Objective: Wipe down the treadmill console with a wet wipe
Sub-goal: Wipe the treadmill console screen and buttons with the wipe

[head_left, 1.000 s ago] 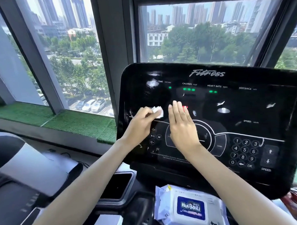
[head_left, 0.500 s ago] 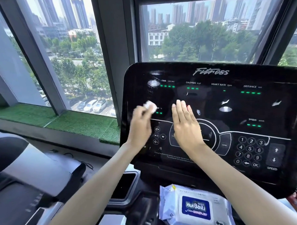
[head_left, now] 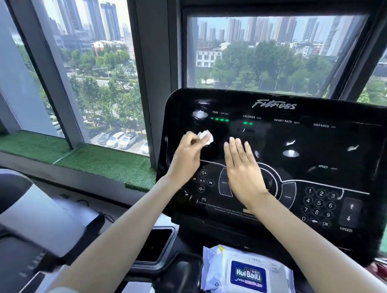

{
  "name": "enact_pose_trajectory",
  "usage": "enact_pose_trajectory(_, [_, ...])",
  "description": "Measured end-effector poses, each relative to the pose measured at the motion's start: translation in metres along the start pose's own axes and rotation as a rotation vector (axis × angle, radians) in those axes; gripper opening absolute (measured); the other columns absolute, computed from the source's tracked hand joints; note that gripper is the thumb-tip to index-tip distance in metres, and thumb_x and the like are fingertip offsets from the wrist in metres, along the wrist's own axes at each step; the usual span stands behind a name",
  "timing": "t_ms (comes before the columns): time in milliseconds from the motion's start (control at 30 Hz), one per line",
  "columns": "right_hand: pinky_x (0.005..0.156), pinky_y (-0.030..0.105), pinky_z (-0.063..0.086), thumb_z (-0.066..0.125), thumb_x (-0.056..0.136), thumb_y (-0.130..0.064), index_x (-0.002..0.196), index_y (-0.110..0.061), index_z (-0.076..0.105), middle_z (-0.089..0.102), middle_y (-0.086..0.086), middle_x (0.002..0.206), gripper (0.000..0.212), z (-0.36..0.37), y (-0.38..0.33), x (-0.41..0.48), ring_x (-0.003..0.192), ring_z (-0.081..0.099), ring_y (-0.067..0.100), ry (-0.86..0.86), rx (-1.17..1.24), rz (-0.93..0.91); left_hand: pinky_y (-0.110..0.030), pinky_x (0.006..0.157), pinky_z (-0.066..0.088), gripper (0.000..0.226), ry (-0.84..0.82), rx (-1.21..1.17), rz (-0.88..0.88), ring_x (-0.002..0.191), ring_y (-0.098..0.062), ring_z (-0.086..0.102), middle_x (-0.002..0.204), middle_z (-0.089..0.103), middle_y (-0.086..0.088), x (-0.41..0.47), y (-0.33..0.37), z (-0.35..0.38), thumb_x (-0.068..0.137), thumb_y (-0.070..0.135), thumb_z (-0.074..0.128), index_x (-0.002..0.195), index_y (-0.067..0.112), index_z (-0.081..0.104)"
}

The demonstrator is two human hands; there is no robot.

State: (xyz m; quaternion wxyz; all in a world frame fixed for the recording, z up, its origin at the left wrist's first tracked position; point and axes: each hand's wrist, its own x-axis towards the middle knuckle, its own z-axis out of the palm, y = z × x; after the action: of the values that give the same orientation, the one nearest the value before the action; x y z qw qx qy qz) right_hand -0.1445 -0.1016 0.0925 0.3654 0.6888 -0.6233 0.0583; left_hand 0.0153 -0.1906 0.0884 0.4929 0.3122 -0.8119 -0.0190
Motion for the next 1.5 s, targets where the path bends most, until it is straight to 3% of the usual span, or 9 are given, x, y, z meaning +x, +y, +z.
enact_pose_trajectory(100, [0.113,0.053,0.003,0.063,0.075,-0.021,0.142,0.008,0.022,0.029,0.026,0.147,0.084,-0.017,0.004,0.000,0.138,0.027,0.035,-0.077,-0.028,-0.024,-0.020,0.086,0.043,0.047,0.177,-0.038,-0.251,0.086,-0.016,0.045,0.095,0.040,-0.002,0.002,0.025,0.013,0.087,-0.011,0.051,0.129,0.010,0.054])
enact_pose_trajectory(267, [0.114,0.046,0.008,0.053,0.065,0.008,0.139,0.005,0.036,0.035,0.021,0.146,0.076,-0.022,0.023,-0.027,0.137,0.032,0.030,0.080,0.214,0.184,-0.026,0.088,0.046,0.054,-0.133,0.069,0.266,0.088,-0.019,0.045,0.094,0.044,-0.006,-0.007,0.022,0.019,0.082,-0.015,0.053,0.130,0.011,0.052])
enact_pose_trajectory(400, [0.113,0.045,0.011,0.039,0.070,0.007,0.137,0.007,0.037,0.037,0.024,0.144,0.067,-0.016,0.041,-0.059,0.135,0.034,0.033,0.077,0.266,0.271,-0.016,0.088,0.042,0.050,0.222,-0.098,-0.298,0.084,-0.011,0.040,0.093,0.040,-0.003,0.009,0.029,0.013,0.087,-0.011,0.050,0.132,0.010,0.050])
enact_pose_trajectory(600, [0.113,0.042,0.010,0.059,0.055,0.020,0.136,0.008,0.038,0.039,0.024,0.142,0.085,-0.007,0.049,-0.070,0.135,0.035,0.033,-0.032,0.273,0.275,-0.029,0.088,0.045,0.048,-0.291,0.035,0.316,0.092,-0.022,0.048,0.098,0.048,-0.010,-0.009,0.045,0.033,0.084,-0.011,0.051,0.128,0.006,0.054])
enact_pose_trajectory(767, [0.111,0.044,0.013,0.060,0.054,0.017,0.133,0.011,0.040,0.041,0.027,0.139,0.082,-0.004,0.053,-0.069,0.132,0.038,0.036,-0.033,0.242,0.234,-0.024,0.081,0.046,0.048,0.080,-0.045,-0.173,0.084,-0.015,0.047,0.093,0.043,-0.004,0.000,0.045,0.030,0.087,-0.009,0.052,0.131,0.011,0.052])
enact_pose_trajectory(933, [0.110,0.048,0.017,0.062,0.052,0.016,0.133,0.012,0.040,0.039,0.028,0.140,0.084,-0.001,0.054,-0.071,0.132,0.037,0.038,-0.029,0.227,0.209,-0.029,0.069,0.051,0.059,-0.304,0.165,0.389,0.091,-0.017,0.044,0.101,0.048,-0.007,-0.015,0.051,0.032,0.077,-0.014,0.052,0.131,0.009,0.050])
enact_pose_trajectory(1100, [0.108,0.049,0.021,0.067,0.049,0.012,0.134,0.012,0.039,0.039,0.029,0.140,0.089,-0.001,0.053,-0.072,0.132,0.037,0.039,-0.038,0.221,0.200,-0.020,0.083,0.040,0.056,0.075,0.019,-0.180,0.085,-0.013,0.040,0.094,0.042,-0.005,0.015,0.037,0.020,0.079,-0.018,0.053,0.129,0.006,0.052])
enact_pose_trajectory(1267, [0.106,0.051,0.034,0.067,0.047,0.017,0.130,0.012,0.044,0.044,0.029,0.136,0.086,-0.001,0.052,-0.070,0.128,0.042,0.039,0.000,0.238,0.209,-0.027,0.084,0.047,0.048,-0.439,0.234,0.476,0.104,-0.020,0.044,0.110,0.045,-0.005,0.001,0.049,0.024,0.088,-0.003,0.044,0.133,0.012,0.046])
enact_pose_trajectory(1500, [0.112,0.046,0.018,0.067,0.050,0.013,0.133,0.012,0.040,0.040,0.028,0.139,0.088,0.002,0.051,-0.070,0.131,0.039,0.038,-0.023,0.211,0.226,-0.032,0.078,0.048,0.051,-0.054,0.129,0.029,0.088,-0.023,0.043,0.097,0.042,-0.009,0.041,0.047,0.018,0.083,-0.015,0.053,0.130,0.006,0.050])
